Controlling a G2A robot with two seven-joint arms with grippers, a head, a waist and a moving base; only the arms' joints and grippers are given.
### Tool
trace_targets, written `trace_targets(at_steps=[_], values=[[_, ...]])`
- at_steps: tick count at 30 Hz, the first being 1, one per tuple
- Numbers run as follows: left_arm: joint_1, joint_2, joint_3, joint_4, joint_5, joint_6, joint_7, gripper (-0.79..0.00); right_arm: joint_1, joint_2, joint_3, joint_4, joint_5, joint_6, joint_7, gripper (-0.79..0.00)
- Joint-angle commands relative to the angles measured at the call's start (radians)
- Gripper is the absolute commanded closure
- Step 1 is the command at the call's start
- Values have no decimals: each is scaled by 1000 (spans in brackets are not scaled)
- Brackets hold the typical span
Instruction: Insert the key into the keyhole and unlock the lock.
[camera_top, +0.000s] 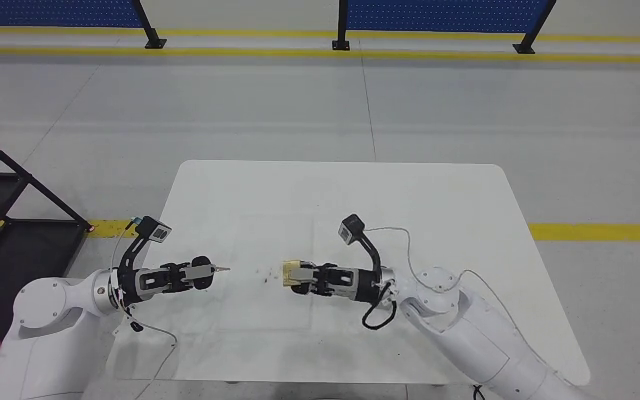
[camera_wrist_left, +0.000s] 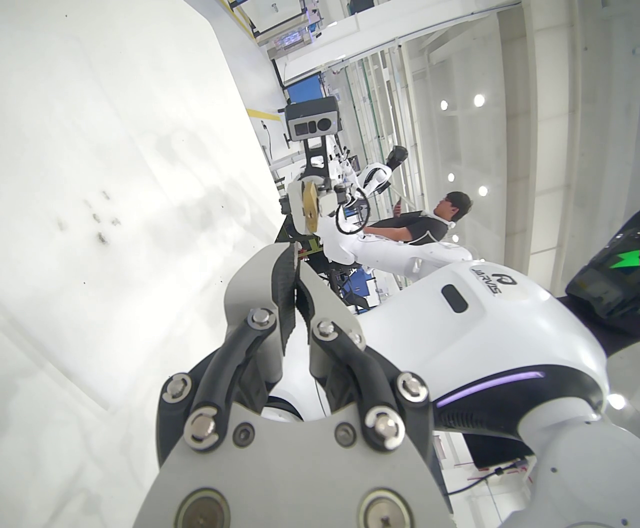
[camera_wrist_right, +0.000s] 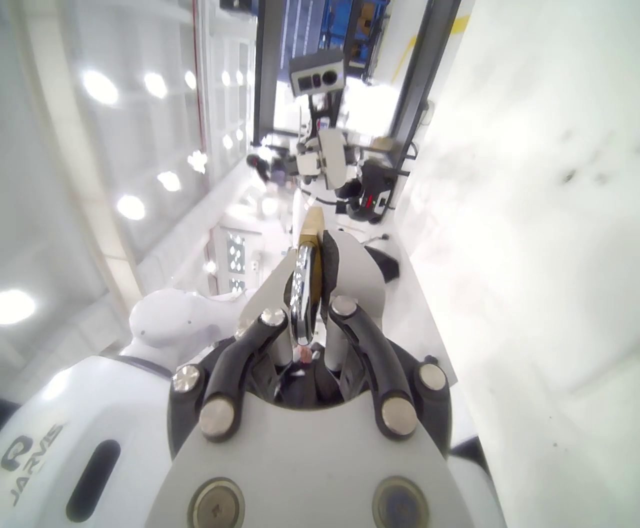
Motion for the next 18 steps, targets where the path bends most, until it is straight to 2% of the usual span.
trace_targets(at_steps=[1, 8, 13, 18], values=[[0, 0, 0, 0, 0, 0, 0, 0, -22, 1, 11, 2, -8, -10, -31, 0], [0, 0, 0, 0, 0, 0, 0, 0, -80, 3, 53, 16, -36, -54, -118, 0], [0, 0, 0, 0, 0, 0, 0, 0, -99, 3, 76, 39, -52, -117, -113, 0], [0, 0, 0, 0, 0, 0, 0, 0, -99, 3, 76, 39, -52, -117, -113, 0]])
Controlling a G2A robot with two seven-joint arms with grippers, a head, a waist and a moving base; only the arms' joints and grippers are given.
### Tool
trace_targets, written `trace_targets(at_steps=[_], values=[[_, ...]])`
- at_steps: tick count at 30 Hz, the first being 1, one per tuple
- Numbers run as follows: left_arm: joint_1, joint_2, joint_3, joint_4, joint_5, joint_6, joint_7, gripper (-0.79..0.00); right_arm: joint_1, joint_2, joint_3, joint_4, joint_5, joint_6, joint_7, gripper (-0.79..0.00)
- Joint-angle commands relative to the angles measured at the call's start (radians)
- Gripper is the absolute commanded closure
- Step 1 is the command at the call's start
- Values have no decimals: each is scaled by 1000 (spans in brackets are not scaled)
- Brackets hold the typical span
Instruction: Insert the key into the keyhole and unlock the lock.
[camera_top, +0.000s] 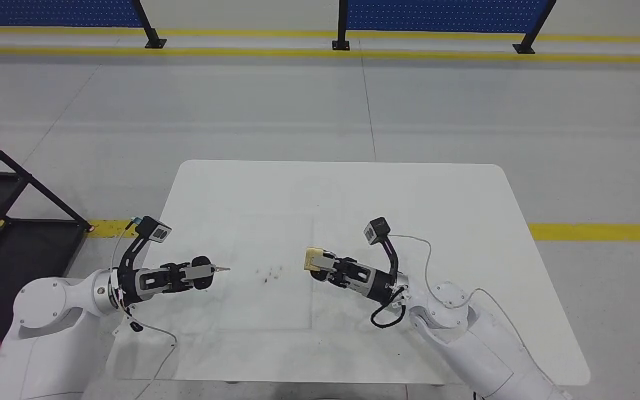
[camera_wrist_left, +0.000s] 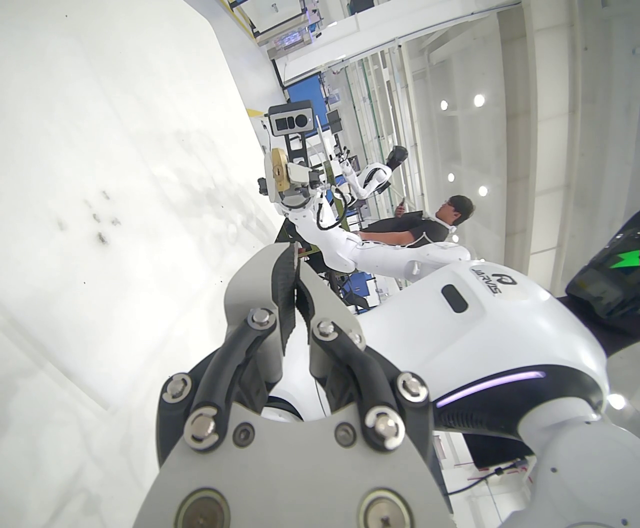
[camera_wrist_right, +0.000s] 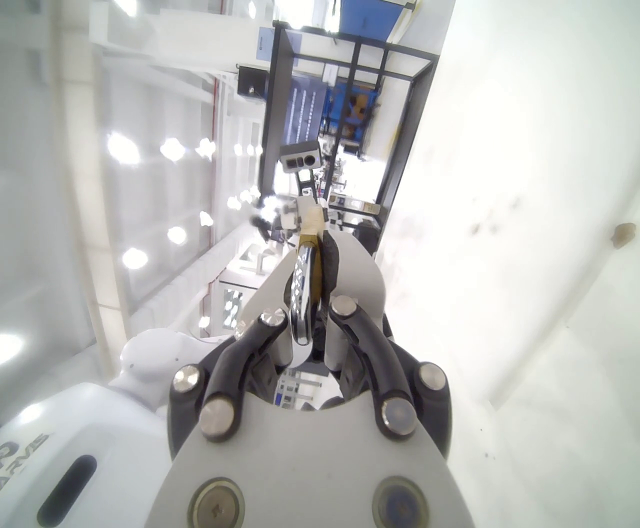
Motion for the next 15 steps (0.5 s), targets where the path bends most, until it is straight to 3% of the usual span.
trace_targets(at_steps=[1, 7, 15], values=[[0, 0, 0, 0, 0, 0, 0, 0, 0, 0, 0, 0, 0, 0, 0, 0], [2, -1, 8, -5, 0, 0, 14, 0, 0, 0, 0, 0, 0, 0, 0, 0], [-38, -19, 198, -39, -24, -59, 73, 0, 0, 0, 0, 0, 0, 0, 0, 0]])
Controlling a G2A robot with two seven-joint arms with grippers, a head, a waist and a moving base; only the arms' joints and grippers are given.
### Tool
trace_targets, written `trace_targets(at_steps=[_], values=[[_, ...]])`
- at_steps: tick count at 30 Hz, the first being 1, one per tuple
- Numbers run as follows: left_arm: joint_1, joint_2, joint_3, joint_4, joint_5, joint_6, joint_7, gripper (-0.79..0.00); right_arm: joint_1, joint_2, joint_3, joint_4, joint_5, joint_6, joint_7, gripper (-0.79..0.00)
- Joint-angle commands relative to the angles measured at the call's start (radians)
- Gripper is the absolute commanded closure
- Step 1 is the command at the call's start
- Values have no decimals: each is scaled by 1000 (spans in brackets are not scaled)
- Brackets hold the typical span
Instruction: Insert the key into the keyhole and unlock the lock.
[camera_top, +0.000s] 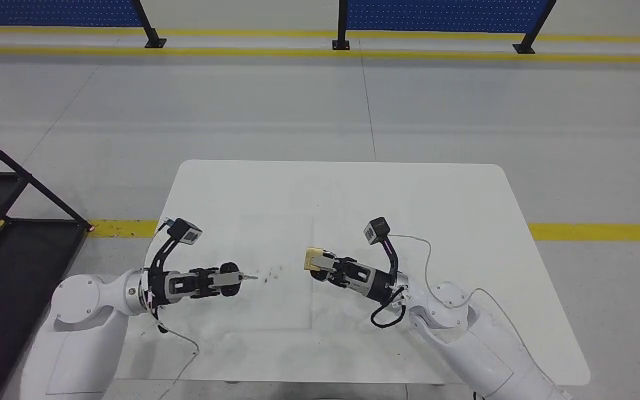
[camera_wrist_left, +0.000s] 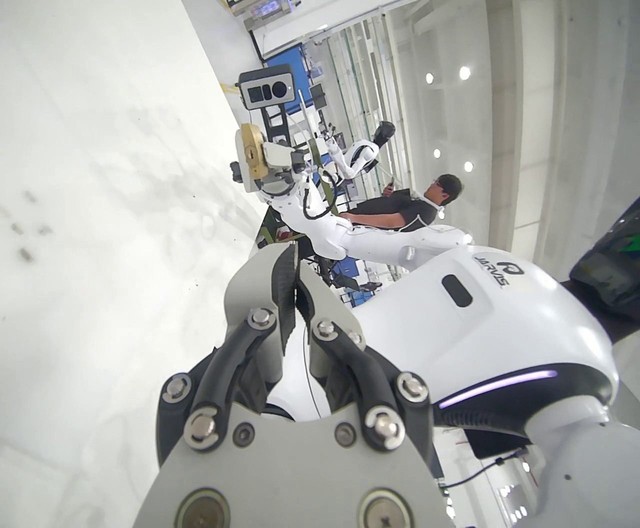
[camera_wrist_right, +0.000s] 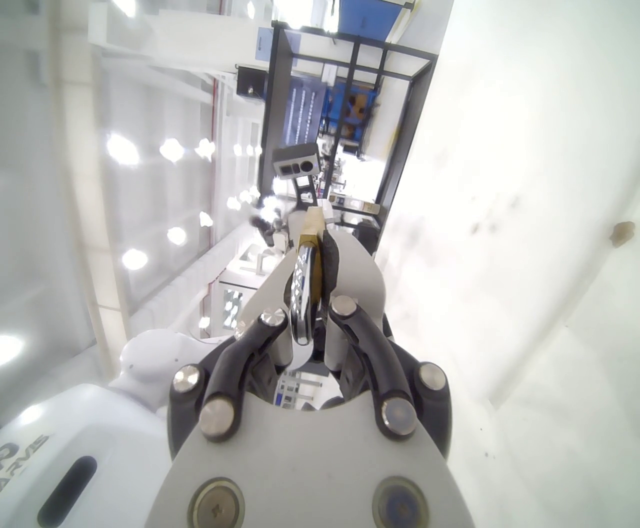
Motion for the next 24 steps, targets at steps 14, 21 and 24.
trace_targets(at_steps=[14, 21, 24], values=[[-120, -15, 177, 136, -45, -82, 50, 0, 0, 0, 0, 0, 0, 0, 0, 0], [-155, -15, 224, 183, -6, -120, 88, 0, 0, 0, 0, 0, 0, 0, 0, 0], [-168, -17, 239, 210, 22, -144, 115, 0, 0, 0, 0, 0, 0, 0, 0, 0]])
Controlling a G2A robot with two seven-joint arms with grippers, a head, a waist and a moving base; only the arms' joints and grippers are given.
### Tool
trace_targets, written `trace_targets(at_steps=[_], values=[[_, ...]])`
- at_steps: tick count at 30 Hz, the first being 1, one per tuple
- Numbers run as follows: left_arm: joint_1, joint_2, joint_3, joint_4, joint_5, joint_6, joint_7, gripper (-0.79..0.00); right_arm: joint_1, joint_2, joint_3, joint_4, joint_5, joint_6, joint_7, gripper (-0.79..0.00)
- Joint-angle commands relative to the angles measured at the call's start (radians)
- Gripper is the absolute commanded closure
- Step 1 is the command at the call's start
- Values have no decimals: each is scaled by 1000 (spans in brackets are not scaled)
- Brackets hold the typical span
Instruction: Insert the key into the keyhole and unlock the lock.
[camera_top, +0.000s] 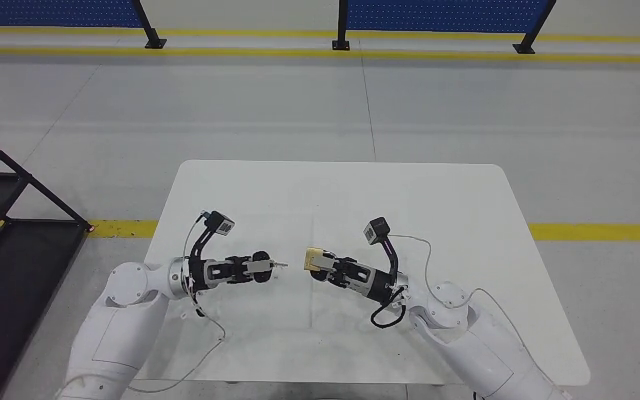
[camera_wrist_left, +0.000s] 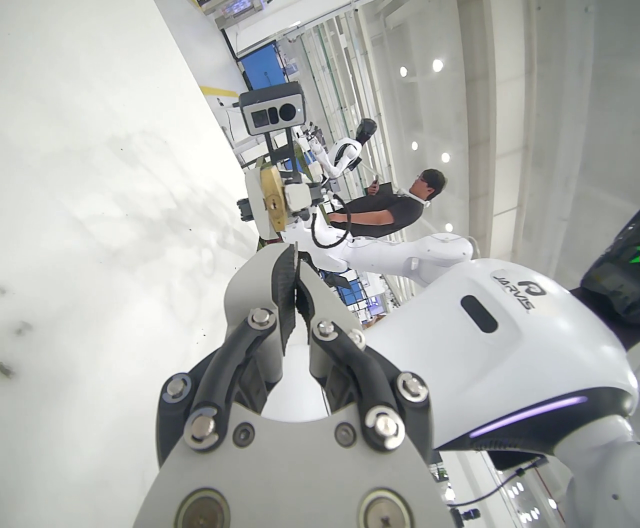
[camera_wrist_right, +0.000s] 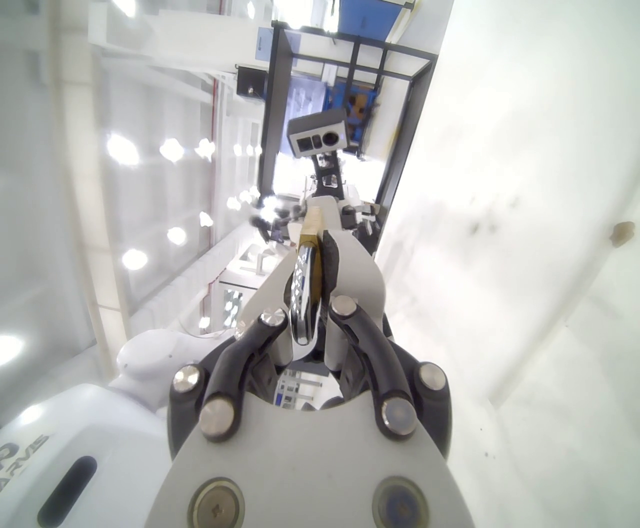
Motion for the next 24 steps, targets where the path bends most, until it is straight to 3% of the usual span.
trace_targets(at_steps=[1, 24], values=[[-7, -2, 13, 9, 9, -11, 17, 0, 0, 0, 0, 0, 0, 0, 0, 0], [-42, -8, 102, -2, 45, -33, 107, 0, 0, 0, 0, 0, 0, 0, 0, 0]])
